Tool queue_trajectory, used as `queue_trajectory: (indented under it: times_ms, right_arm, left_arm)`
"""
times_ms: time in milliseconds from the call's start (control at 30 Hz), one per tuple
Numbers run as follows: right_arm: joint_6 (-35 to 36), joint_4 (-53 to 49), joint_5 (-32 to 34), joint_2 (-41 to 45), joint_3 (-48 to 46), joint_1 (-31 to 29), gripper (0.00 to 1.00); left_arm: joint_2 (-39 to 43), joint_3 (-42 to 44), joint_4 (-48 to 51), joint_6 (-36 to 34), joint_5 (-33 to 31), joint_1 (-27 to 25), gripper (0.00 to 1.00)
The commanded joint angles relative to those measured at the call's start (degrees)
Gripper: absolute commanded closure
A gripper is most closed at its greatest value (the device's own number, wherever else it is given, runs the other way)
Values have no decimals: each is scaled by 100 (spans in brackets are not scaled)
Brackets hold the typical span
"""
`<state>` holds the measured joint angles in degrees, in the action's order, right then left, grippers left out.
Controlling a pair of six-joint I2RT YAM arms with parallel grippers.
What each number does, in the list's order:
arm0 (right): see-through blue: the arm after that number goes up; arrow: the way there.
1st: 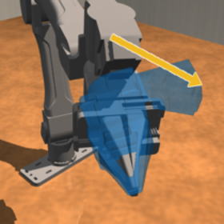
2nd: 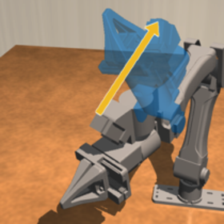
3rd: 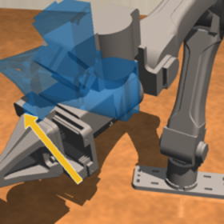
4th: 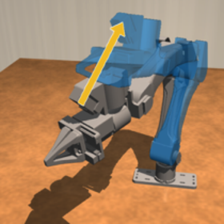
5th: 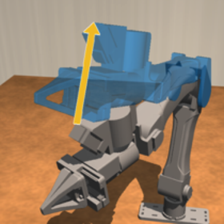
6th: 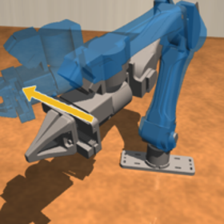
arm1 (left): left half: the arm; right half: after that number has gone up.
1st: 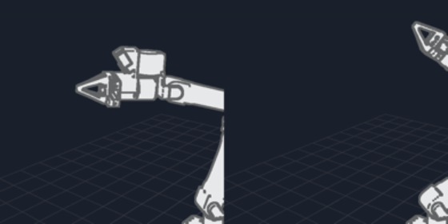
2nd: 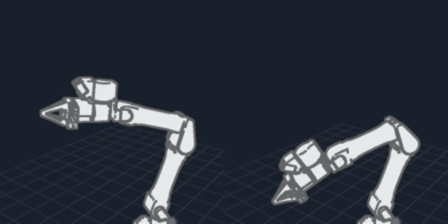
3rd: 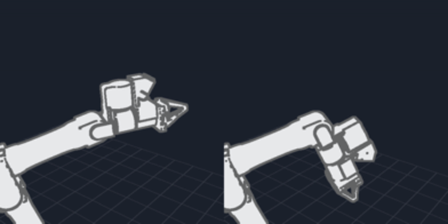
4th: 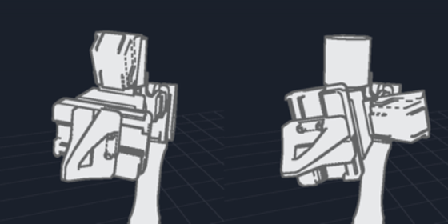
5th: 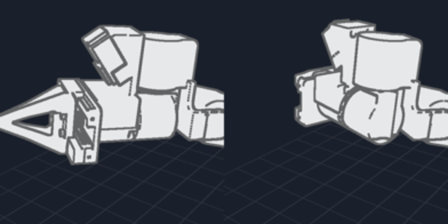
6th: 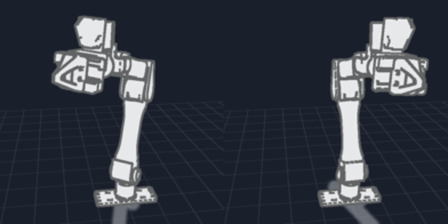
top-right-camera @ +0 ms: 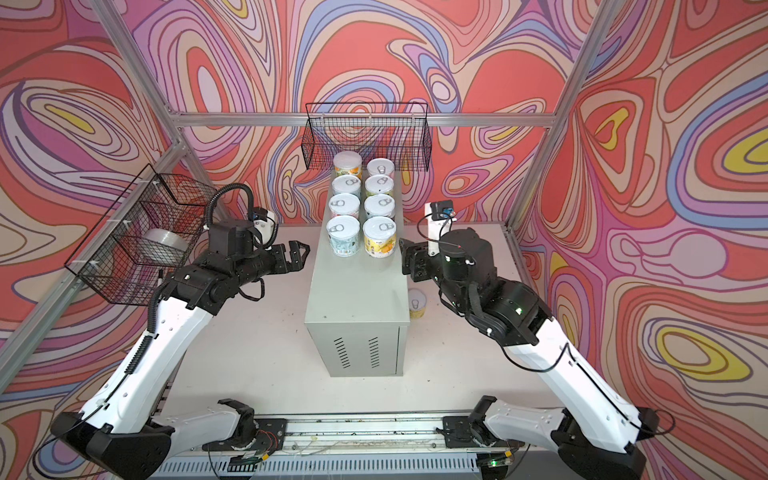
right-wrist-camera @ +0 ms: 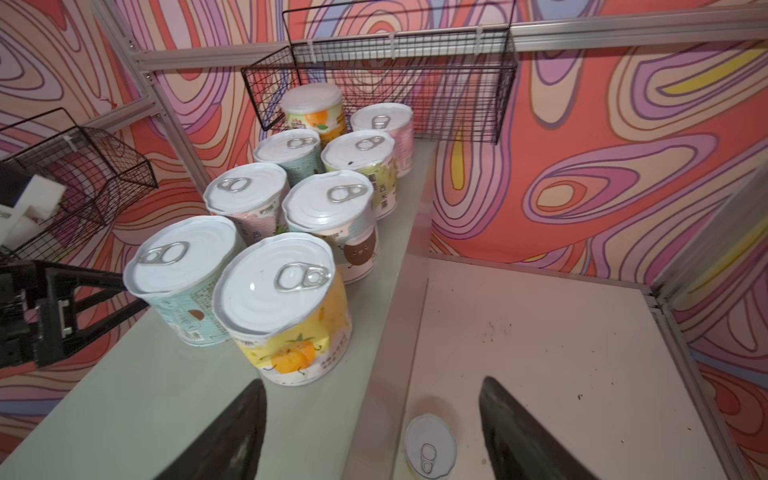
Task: Place and organize the canned foods onto the counter
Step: 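Withdraw both grippers and lower them toward the floor cans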
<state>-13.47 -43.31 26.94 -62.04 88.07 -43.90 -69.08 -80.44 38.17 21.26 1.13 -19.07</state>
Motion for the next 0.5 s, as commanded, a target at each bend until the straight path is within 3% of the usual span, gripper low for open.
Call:
queue_trajectory:
  times_ms: [0, 100, 200, 333, 467]
  right_arm:
    - [-375, 26, 1098, 523, -381, 155, 17]
    - [-671, -183, 1668, 764, -628, 392, 14]
    - [-888, -469, 1662, 809, -835, 783, 5]
    - [-1198, -718, 779, 631, -1154, 1565, 2]
    - [-1369, -235, 77, 802, -1801, 2055, 2]
  left_arm:
    - [146, -1, 121, -33, -537, 126, 0]
    - [-21, -131, 365, 189, -682, 306, 0]
    - [-266, -278, 729, 425, -508, 538, 0]
    - [-258, -20, 598, 303, -331, 562, 0]
    - [-212, 139, 523, 230, -255, 562, 0]
